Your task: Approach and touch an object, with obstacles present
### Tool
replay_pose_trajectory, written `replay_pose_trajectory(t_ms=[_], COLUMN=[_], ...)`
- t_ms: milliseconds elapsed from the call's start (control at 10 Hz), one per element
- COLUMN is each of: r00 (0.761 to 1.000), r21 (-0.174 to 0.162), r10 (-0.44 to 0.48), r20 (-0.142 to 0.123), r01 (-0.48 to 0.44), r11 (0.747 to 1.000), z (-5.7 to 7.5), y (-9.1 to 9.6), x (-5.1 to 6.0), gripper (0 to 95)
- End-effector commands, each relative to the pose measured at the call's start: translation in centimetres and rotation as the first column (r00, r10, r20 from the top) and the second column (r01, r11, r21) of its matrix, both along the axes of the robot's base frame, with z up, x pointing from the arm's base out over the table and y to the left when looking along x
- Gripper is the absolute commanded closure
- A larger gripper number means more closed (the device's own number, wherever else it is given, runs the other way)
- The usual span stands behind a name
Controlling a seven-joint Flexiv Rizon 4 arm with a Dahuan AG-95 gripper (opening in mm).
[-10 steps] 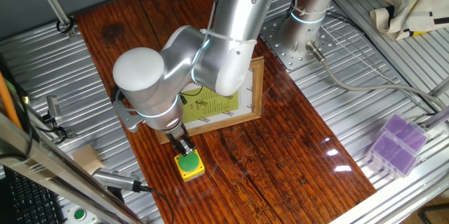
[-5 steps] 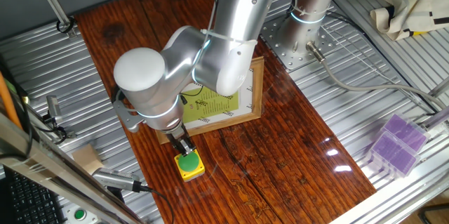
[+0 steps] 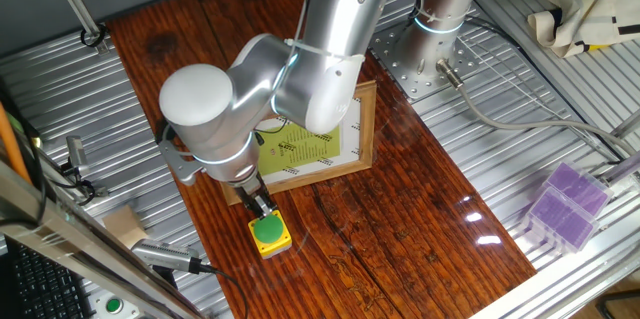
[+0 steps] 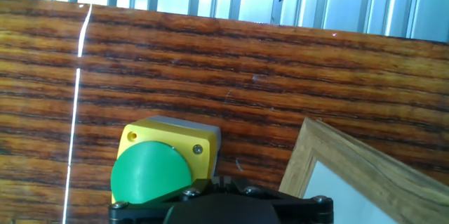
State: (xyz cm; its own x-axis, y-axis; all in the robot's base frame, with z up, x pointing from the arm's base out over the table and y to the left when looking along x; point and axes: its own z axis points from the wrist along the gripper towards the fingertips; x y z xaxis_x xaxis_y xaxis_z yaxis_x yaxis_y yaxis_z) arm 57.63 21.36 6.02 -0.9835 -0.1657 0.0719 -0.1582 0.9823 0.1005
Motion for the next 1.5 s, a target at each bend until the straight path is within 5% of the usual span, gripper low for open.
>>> replay_pose_trajectory(t_ms=[100, 500, 700, 800, 1100, 1500], r00=[1.0, 1.0, 0.997, 0.994, 0.992, 0.983], r21=[-0.002, -0.005, -0.026, -0.054, -0.062, -0.067], r10=[0.0, 0.018, 0.075, 0.11, 0.125, 0.183], r20=[0.001, 0.005, 0.008, 0.005, 0.008, 0.017], r01=[0.0, -0.018, -0.075, -0.11, -0.124, -0.182], r11=[1.0, 1.0, 0.997, 0.992, 0.99, 0.981], z=[0.0, 0.8, 3.0, 4.8, 7.6, 8.3], y=[0.0, -0.4, -1.2, -1.9, -3.3, -6.0], x=[0.0, 0.1, 0.8, 2.0, 5.7, 9.6], gripper=[95.0, 95.0, 95.0, 95.0, 95.0, 95.0])
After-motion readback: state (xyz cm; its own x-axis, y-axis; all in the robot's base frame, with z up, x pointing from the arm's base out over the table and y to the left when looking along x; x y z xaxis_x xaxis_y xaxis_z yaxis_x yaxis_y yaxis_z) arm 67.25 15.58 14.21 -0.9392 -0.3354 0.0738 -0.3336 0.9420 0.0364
